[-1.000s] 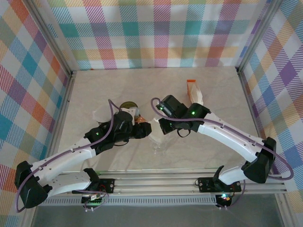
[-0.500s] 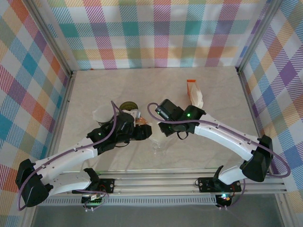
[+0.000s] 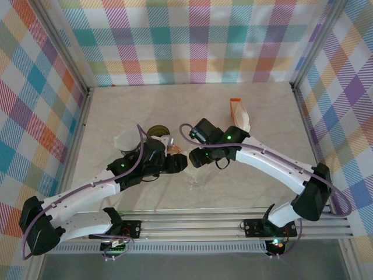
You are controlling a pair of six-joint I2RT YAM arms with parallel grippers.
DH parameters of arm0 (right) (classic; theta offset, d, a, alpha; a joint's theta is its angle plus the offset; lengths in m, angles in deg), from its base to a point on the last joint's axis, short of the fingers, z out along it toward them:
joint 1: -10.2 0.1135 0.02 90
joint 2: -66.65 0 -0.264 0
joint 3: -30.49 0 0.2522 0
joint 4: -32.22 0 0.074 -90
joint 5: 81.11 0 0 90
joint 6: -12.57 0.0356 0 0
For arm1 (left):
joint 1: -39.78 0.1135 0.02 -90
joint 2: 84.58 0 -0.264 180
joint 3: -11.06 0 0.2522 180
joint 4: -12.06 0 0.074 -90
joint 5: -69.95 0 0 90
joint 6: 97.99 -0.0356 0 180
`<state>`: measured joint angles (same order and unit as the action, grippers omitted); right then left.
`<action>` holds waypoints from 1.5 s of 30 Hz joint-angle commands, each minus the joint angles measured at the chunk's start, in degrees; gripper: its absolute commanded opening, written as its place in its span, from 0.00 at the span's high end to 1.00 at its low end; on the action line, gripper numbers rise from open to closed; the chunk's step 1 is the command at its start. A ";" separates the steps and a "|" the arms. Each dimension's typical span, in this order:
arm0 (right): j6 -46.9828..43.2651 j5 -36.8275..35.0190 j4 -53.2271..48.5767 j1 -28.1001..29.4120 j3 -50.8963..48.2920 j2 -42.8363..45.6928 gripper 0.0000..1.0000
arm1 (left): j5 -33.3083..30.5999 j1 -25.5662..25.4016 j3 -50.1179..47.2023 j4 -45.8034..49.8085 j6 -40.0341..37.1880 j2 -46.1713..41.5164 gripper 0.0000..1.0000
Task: Place the coffee filter in the dripper
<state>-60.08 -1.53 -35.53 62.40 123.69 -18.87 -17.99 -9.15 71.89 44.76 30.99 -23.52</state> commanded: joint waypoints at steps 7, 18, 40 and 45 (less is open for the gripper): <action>2.07 5.22 0.93 -1.93 -2.26 -2.58 0.38 | 0.39 0.51 -0.49 -1.27 0.07 -0.30 0.43; 3.08 5.36 3.31 -2.03 -6.01 -4.40 0.39 | 0.59 0.57 -1.12 -1.82 0.89 -0.76 0.43; 4.18 5.05 5.22 -2.11 -8.50 -4.83 0.39 | 0.56 0.59 -2.70 -4.89 1.19 -0.82 0.39; 4.23 5.22 5.38 -2.03 -8.68 -4.74 0.39 | -0.60 0.55 -2.61 -4.38 1.35 0.00 0.44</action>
<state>-56.87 3.21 -30.62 60.50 116.04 -23.59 -17.77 -9.15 69.86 41.73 31.98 -23.87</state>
